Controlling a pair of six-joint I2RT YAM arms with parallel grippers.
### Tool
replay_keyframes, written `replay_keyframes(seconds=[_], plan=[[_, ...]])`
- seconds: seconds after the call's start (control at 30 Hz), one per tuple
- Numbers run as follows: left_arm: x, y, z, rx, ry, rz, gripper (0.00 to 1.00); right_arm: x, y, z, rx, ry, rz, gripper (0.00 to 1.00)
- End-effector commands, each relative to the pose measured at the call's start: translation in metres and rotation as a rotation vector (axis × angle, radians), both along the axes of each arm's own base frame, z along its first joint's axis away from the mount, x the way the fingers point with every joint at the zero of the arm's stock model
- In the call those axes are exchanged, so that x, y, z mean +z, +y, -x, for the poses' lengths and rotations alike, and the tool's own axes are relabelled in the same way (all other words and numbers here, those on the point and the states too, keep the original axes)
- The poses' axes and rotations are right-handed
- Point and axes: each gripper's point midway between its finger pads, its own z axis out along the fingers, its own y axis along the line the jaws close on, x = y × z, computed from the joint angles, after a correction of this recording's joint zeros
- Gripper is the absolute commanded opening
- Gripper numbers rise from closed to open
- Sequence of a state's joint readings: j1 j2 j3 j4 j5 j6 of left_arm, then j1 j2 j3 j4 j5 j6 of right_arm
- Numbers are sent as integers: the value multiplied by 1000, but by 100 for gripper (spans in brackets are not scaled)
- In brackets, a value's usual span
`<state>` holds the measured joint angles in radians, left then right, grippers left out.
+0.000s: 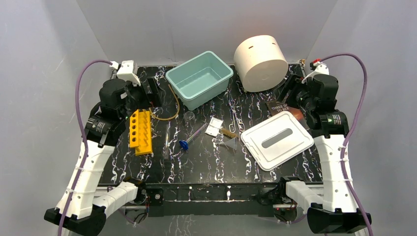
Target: Organize the chemistry lab equipment
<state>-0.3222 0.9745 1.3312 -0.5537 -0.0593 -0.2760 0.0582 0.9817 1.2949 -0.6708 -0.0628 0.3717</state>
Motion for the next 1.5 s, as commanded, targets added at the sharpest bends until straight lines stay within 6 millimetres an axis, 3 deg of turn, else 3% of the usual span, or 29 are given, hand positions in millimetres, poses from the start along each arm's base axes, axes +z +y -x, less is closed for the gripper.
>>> replay_keyframes(seconds=[0.0, 0.13, 0.27, 0.33, 0.5, 0.6, 0.7, 0.8, 0.87, 1.0, 1.1, 1.23, 1.47], plan=[[-2, -3, 4, -20, 4, 30, 98, 12, 14, -3, 71, -67, -55, 75], [-24, -19, 15, -86, 66, 94, 98, 6, 43, 2, 221, -55, -142, 77], [-55, -36, 31, -190, 141, 134, 98, -10, 58, 4, 299, 10, -200, 76], [-80, -37, 37, -191, 207, 142, 98, -19, 63, 5, 328, 53, -216, 73], [-120, -33, 51, -145, 359, 147, 98, -31, 82, 6, 352, 95, -216, 73], [-138, -24, 56, -80, 417, 132, 98, -48, 116, 11, 388, 141, -165, 70], [-160, -10, 57, 13, 477, 89, 86, -69, 141, 14, 360, 199, -79, 66], [-184, -3, 60, 73, 581, 58, 72, -73, 142, 8, 266, 188, -41, 65], [-200, -8, 58, 67, 628, 55, 66, -76, 146, 6, 252, 184, -40, 62], [-221, -11, 42, 86, 667, 34, 66, -85, 166, 5, 297, 202, -58, 59], [-234, -12, 29, 101, 684, 13, 77, -92, 187, 3, 350, 222, -76, 58], [-264, 4, 20, 172, 728, -89, 83, -99, 212, 5, 402, 240, -70, 58], [-281, 3, 7, 175, 731, -110, 85, -115, 221, 4, 406, 252, -75, 58]])
